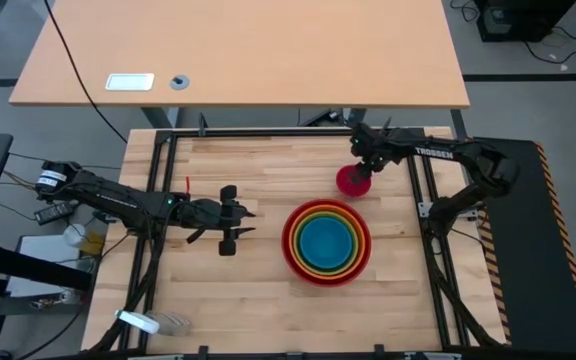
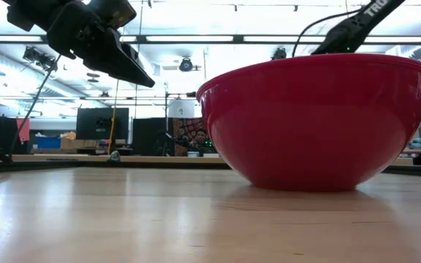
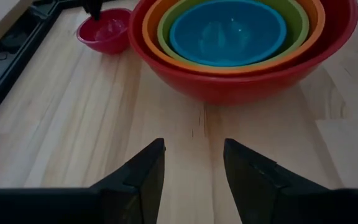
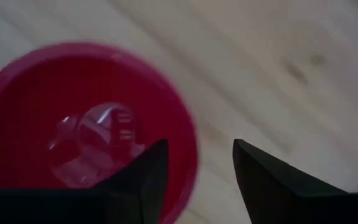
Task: Nest bowls inside each other
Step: Stack the pink bowl on top of the blue bowl
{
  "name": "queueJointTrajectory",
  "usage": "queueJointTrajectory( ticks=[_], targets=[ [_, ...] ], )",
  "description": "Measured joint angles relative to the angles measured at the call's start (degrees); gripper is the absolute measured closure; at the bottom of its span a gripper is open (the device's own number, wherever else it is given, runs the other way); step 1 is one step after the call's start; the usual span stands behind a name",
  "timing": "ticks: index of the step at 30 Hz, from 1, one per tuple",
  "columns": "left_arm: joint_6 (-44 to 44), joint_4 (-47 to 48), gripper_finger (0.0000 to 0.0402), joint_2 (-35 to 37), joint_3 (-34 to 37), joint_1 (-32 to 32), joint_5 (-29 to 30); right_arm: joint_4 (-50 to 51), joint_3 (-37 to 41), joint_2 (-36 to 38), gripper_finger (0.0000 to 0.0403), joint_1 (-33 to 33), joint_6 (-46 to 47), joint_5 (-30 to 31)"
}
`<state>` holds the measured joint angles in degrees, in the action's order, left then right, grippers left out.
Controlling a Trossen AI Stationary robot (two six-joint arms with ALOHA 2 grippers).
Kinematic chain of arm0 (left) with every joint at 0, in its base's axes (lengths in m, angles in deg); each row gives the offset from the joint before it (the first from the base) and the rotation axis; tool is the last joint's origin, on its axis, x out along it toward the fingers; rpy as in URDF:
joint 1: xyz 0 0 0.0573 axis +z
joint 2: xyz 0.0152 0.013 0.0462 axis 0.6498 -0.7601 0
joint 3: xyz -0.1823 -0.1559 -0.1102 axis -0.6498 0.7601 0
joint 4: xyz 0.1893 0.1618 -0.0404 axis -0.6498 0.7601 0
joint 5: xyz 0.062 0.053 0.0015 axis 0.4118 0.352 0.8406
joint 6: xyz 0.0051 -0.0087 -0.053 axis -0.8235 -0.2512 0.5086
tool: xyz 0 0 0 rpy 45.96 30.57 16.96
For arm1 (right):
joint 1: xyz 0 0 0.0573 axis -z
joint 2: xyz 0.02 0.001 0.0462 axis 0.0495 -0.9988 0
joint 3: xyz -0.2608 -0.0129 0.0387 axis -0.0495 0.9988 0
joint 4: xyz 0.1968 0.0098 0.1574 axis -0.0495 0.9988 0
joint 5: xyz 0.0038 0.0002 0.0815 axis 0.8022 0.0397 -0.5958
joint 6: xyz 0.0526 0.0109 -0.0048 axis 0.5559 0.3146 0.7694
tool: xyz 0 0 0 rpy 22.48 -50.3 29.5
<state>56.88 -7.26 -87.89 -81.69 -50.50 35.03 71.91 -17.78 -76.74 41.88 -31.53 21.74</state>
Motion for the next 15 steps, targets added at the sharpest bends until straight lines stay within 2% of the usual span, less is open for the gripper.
queueJointTrajectory(
  ticks=[6, 13, 15],
  targets=[
    [0.4, -0.8, 0.0235, 0.0, 0.0, 0.0, 0.0, -0.8, 3.6, 0.0, 0.026, -0.6, 0.1, -2.7],
    [0.8, -2.8, 0.0235, 0.0, 0.0, -0.2, 0.0, -1.4, 4.2, 0.3, 0.0374, -1.3, 2.8, -3.7],
    [0.8, -3.3, 0.0235, 0.0, 0.0, -0.6, 0.0, -1.5, 4.1, 0.4, 0.038, -1.4, 3.0, -3.2]
  ],
)
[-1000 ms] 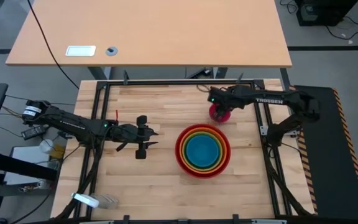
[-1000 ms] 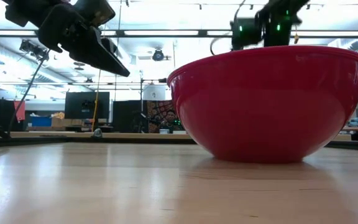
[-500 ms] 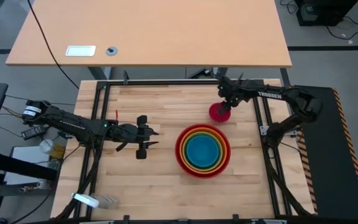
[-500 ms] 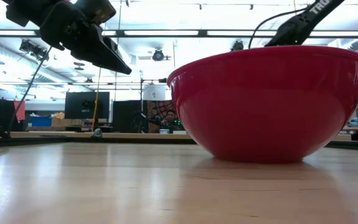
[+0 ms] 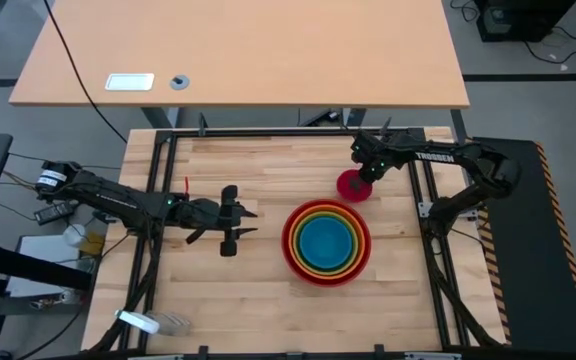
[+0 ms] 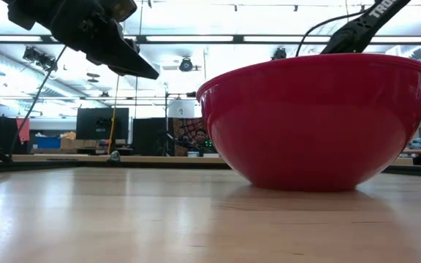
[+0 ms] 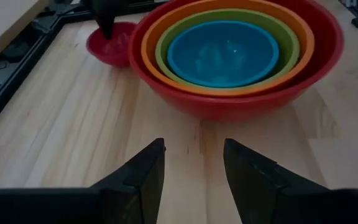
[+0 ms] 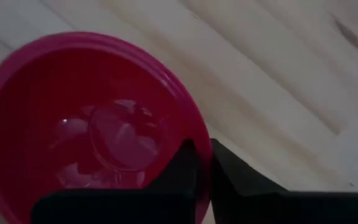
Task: Nest bowls inside each other
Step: Stack the pink bowl on top of the blue bowl
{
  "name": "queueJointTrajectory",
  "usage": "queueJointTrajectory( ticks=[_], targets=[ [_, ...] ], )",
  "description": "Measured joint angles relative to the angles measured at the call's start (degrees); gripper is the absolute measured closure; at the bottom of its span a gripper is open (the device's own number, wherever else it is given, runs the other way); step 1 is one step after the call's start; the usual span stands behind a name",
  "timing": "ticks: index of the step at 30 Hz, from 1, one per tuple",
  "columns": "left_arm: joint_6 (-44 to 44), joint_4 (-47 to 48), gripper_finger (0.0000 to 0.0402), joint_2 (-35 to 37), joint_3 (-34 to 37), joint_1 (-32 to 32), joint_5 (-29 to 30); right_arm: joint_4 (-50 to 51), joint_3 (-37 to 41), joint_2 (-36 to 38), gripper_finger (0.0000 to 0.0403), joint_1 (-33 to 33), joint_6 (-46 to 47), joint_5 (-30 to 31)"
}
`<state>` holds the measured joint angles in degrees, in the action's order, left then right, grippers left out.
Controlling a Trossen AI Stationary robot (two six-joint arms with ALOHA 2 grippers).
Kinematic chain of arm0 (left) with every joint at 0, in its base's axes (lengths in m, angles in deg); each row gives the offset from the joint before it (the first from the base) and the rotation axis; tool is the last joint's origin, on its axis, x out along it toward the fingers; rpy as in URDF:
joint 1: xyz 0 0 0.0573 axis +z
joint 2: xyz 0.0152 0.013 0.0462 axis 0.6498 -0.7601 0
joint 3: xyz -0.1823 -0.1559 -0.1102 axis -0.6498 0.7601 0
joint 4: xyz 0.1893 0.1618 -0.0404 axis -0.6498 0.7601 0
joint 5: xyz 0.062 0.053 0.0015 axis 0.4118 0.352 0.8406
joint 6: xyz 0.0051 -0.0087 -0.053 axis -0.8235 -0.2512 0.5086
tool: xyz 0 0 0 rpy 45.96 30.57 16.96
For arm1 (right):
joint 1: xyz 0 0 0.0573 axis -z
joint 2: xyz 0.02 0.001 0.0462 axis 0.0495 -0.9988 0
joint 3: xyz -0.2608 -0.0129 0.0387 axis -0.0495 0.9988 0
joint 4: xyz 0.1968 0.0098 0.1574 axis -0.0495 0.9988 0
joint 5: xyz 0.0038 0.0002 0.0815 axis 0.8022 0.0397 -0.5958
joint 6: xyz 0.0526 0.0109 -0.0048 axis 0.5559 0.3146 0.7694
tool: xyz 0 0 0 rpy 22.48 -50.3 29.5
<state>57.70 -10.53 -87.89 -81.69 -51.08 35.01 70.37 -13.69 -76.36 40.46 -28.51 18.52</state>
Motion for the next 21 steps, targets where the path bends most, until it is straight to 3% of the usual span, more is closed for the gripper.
queueJointTrajectory(
  ticks=[6, 11, 14, 16, 18, 21],
  targets=[
    [0.0, -0.3, 0.0235, 0.1, 0.0, -1.0, -0.2, 1.8, -4.6, 2.0, 0.0371, -0.1, -1.1, 5.5],
    [1.5, 0.6, 0.0235, 1.8, 0.1, -1.0, -0.2, 1.6, -10.3, 9.3, 0.0381, -2.7, -2.5, 5.2],
    [1.7, 0.4, 0.0235, 2.3, 0.1, -1.0, -0.2, -1.0, -12.0, 14.5, 0.0377, -6.5, -2.7, 5.4],
    [1.9, 0.5, 0.0235, 2.6, 0.1, -1.0, -0.2, -3.5, -12.1, 17.4, 0.0371, -9.9, -2.8, 2.5],
    [1.8, 0.3, 0.0235, 2.7, 0.1, -1.0, -0.2, -5.3, -12.1, 18.6, 0.0368, -14.1, -3.1, -1.3],
    [1.6, -0.8, 0.0235, 2.6, 0.1, -1.0, -0.2, -8.6, -12.1, 18.1, 0.0366, -21.9, -2.0, -1.0]
  ],
)
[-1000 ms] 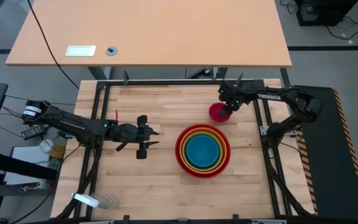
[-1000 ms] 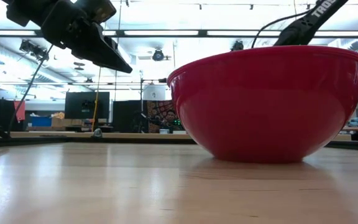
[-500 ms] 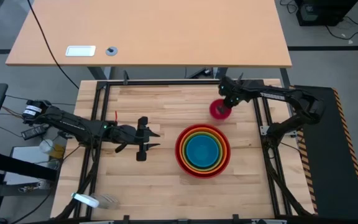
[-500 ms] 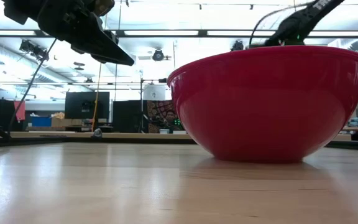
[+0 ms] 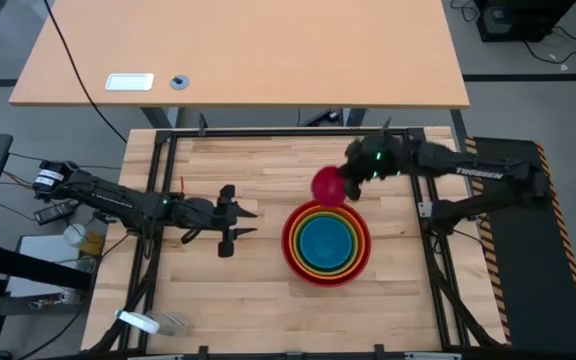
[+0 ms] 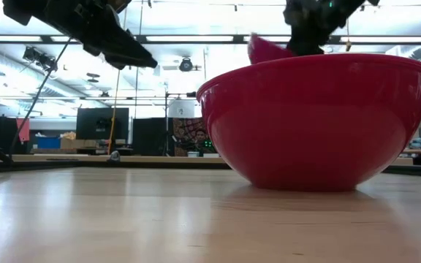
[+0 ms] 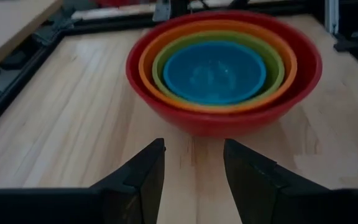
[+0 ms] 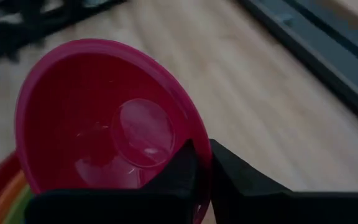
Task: Nest bowls inside each other
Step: Stack the pink bowl on top of the blue bowl
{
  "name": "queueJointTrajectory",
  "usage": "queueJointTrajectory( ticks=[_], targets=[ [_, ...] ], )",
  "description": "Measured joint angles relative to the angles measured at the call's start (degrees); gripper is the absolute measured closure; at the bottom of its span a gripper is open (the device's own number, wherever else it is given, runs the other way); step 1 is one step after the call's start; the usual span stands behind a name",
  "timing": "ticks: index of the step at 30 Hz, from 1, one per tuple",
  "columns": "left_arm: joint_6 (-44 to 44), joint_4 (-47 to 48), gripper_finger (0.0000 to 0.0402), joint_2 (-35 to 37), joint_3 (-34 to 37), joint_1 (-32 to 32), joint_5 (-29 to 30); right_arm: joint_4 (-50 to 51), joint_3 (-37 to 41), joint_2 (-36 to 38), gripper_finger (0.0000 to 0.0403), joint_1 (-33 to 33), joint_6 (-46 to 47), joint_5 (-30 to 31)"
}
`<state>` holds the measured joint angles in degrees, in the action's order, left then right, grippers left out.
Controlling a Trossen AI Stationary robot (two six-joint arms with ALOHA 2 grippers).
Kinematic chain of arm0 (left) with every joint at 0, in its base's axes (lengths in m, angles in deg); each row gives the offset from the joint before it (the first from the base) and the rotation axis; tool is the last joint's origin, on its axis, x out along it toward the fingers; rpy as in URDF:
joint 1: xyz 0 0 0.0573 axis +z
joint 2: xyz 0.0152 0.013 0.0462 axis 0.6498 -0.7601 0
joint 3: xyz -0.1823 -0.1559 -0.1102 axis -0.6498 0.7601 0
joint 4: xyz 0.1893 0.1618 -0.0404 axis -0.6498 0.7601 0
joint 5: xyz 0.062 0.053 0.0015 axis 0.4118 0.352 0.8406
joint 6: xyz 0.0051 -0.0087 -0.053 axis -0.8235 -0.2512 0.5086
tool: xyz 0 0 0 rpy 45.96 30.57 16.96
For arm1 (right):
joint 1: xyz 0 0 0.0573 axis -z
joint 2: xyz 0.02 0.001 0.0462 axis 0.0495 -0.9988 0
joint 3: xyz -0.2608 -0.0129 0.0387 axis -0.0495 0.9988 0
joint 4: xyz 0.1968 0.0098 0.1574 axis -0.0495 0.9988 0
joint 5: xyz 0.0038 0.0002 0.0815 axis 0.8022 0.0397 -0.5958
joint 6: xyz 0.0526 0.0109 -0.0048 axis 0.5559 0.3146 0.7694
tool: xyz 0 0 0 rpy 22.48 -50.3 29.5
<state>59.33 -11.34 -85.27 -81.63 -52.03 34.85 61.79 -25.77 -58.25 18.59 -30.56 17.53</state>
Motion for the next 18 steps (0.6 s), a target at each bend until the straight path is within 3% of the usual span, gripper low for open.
queueJointTrajectory(
  ticks=[3, 9, 18],
  targets=[
    [-0.4, -1.5, 0.0235, -0.1, 0.0, 0.0, 0.0, -1.4, 0.0, -3.7, 0.0366, -7.4, 2.2, 4.1],
    [-0.2, -1.4, 0.0235, 0.0, 0.0, -0.3, -0.2, -1.5, 0.1, -14.7, 0.0364, -18.1, 5.4, 5.4],
    [0.1, -0.8, 0.0235, 0.0, 0.0, -1.7, -0.7, -0.9, 0.1, -25.5, 0.0349, -22.4, 8.0, 8.4]
  ],
)
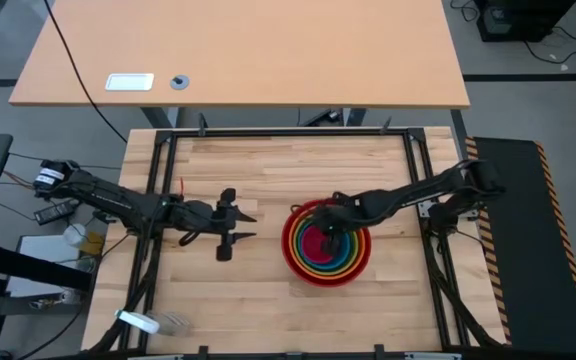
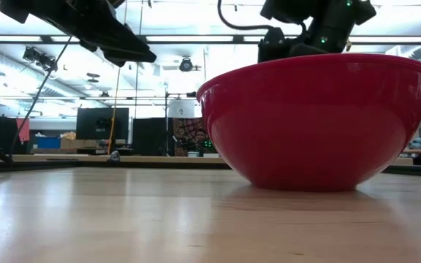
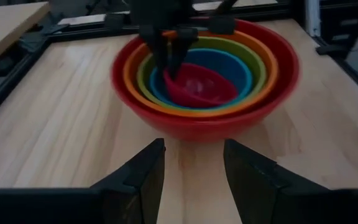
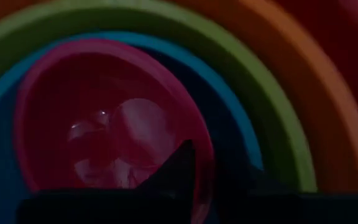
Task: Nest bowls inside each other
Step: Stack the pink bowl on top of the blue bowl, then return to Home Position
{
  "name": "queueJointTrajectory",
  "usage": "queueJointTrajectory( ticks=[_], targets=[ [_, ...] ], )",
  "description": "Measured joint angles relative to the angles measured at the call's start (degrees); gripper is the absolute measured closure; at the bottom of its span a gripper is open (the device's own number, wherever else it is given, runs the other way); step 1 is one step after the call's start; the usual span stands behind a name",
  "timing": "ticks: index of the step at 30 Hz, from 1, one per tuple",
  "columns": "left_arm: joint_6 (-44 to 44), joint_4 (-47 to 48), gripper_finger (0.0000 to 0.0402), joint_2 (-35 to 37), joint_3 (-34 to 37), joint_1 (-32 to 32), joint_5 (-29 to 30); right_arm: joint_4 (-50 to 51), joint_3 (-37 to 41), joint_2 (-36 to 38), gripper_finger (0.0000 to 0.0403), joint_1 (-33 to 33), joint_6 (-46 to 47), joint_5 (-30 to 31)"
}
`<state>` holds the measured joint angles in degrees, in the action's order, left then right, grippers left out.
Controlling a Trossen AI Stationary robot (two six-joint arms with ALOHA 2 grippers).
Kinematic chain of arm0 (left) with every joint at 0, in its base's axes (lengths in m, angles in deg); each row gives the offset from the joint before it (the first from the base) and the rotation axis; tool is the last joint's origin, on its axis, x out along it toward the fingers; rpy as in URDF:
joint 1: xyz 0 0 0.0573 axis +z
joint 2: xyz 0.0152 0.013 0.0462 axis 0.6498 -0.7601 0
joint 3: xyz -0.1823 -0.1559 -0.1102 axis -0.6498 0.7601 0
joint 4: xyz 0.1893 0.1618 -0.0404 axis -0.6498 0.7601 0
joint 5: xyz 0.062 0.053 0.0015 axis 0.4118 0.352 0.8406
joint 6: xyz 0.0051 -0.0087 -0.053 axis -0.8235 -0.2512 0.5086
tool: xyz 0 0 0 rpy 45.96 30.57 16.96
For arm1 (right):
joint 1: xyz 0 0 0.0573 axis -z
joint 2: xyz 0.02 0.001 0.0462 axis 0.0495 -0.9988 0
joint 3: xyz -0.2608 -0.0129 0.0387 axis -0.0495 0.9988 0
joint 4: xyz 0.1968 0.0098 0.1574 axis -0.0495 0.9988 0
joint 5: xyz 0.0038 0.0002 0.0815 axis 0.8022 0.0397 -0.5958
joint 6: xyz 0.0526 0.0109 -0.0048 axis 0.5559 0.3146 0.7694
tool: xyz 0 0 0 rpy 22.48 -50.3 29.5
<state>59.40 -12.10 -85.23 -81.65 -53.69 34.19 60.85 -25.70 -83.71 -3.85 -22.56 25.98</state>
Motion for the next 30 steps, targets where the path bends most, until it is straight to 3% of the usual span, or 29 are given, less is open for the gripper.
queueJointTrajectory(
  ticks=[6, 12, 14, 17, 20, 30],
  targets=[
    [-0.2, 0.9, 0.0235, 0.2, 0.0, -0.9, -0.1, 0.1, 0.0, 0.1, 0.0282, -0.4, 2.0, -0.3],
    [-0.2, 2.8, 0.0235, 0.3, 0.0, -0.9, 0.0, 2.5, 0.0, 6.0, 0.021, -0.4, 6.3, 0.1],
    [-0.2, 3.5, 0.0235, 0.4, 0.0, -0.9, -0.5, 4.4, 0.0, 8.4, 0.0192, -0.9, 6.4, 1.9],
    [-1.2, 3.8, 0.0235, 1.9, 0.0, -0.9, -6.1, 7.2, 1.1, 12.6, 0.0172, -2.0, 6.4, 8.8],
    [-3.0, 4.8, 0.0235, 4.6, 0.0, -0.8, -9.3, 5.5, 5.3, 17.8, 0.0163, -2.2, 7.1, 13.1],
    [-2.5, 6.2, 0.0235, 14.2, 6.8, 2.6, -6.7, -16.9, 27.9, 36.3, 0.0162, -2.7, 9.1, 15.3]
  ],
)
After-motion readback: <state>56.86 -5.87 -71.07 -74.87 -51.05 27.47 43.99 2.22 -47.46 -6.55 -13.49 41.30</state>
